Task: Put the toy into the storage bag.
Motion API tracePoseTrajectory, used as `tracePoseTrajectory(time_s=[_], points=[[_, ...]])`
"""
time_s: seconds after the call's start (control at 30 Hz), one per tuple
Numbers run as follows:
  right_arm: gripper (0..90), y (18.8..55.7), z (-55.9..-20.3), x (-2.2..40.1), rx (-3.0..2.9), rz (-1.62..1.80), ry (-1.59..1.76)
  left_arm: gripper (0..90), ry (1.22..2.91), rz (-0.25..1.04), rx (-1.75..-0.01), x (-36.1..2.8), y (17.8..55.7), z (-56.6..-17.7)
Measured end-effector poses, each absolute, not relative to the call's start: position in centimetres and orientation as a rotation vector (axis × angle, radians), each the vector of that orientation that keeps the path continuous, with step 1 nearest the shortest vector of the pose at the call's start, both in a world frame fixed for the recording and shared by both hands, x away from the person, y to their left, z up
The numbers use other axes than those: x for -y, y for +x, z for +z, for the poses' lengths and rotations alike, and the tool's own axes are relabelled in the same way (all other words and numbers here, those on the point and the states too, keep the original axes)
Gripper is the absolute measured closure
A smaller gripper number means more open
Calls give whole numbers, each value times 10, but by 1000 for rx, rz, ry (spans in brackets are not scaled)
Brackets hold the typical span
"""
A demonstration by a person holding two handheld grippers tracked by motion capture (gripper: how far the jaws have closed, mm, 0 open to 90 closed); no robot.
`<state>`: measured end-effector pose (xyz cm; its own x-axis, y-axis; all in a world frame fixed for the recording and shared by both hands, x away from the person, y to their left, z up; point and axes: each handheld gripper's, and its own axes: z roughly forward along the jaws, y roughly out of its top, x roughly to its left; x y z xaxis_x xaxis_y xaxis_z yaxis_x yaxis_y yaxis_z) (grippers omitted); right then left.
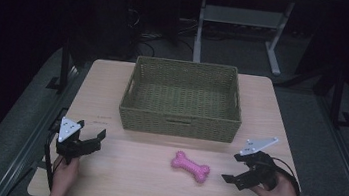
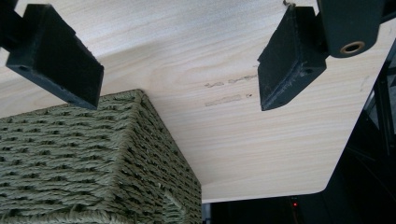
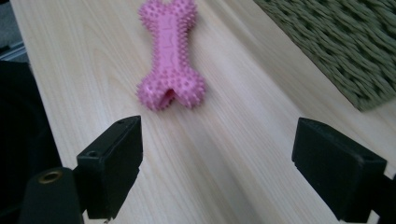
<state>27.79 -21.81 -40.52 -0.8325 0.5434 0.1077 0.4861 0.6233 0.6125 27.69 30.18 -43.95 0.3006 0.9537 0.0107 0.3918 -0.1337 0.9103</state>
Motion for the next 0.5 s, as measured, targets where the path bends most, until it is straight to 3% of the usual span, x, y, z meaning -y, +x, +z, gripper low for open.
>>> tracePoseTrajectory(time_s=[0.5], points=[[154, 288, -406, 170, -2872, 925, 728, 139, 1702, 804, -1234, -302, 276, -439]])
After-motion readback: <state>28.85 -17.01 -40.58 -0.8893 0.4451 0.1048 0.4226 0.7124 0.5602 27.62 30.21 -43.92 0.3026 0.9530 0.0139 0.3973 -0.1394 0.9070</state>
